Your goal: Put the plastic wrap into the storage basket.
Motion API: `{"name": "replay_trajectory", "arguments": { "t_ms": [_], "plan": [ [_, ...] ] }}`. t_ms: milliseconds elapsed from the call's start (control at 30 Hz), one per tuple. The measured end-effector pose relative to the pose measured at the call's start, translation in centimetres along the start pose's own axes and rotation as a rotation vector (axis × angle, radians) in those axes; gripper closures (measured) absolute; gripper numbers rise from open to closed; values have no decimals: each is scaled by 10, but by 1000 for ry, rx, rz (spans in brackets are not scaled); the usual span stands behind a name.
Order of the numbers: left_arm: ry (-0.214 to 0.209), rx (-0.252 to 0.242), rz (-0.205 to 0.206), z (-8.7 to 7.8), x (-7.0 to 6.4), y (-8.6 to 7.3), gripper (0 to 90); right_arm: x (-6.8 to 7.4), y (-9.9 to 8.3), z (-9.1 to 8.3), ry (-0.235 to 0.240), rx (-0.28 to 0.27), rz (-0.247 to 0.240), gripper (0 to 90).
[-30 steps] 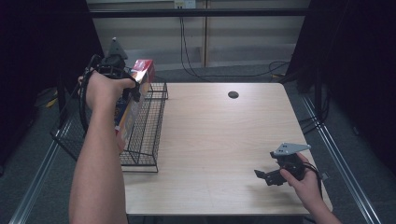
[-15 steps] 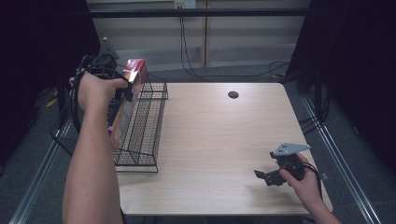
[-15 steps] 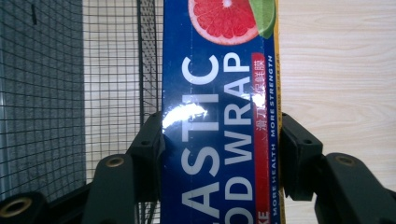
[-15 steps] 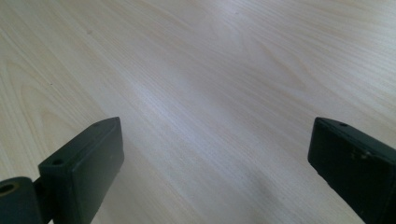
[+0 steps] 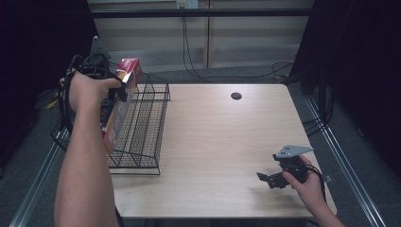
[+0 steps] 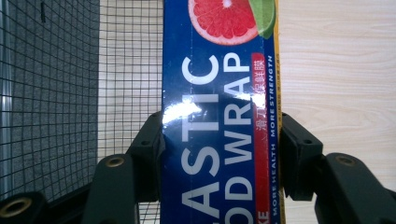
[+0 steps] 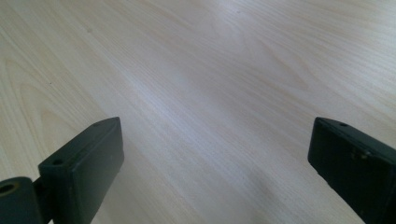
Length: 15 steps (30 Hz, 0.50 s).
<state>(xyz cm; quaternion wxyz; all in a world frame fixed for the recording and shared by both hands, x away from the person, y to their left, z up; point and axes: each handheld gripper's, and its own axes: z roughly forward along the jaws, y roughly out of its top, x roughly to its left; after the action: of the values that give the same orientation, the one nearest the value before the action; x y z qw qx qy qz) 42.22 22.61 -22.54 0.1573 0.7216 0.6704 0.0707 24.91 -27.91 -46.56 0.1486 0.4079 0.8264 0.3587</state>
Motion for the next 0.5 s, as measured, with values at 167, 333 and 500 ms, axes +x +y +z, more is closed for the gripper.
{"name": "replay_trajectory", "arguments": {
  "t_ms": [167, 333, 500],
  "plan": [
    [6, 1, -18, 0, 3, 0, 445, 0, 1, 1, 1, -5, -7, 34],
    [2, 5, -24, -1, 9, 1, 444, 1, 1, 1, 2, 6, -1, 34],
    [8, 1, -18, -1, 14, 1, 444, 1, 1, 2, -1, 5, -1, 34]
  ]
}}
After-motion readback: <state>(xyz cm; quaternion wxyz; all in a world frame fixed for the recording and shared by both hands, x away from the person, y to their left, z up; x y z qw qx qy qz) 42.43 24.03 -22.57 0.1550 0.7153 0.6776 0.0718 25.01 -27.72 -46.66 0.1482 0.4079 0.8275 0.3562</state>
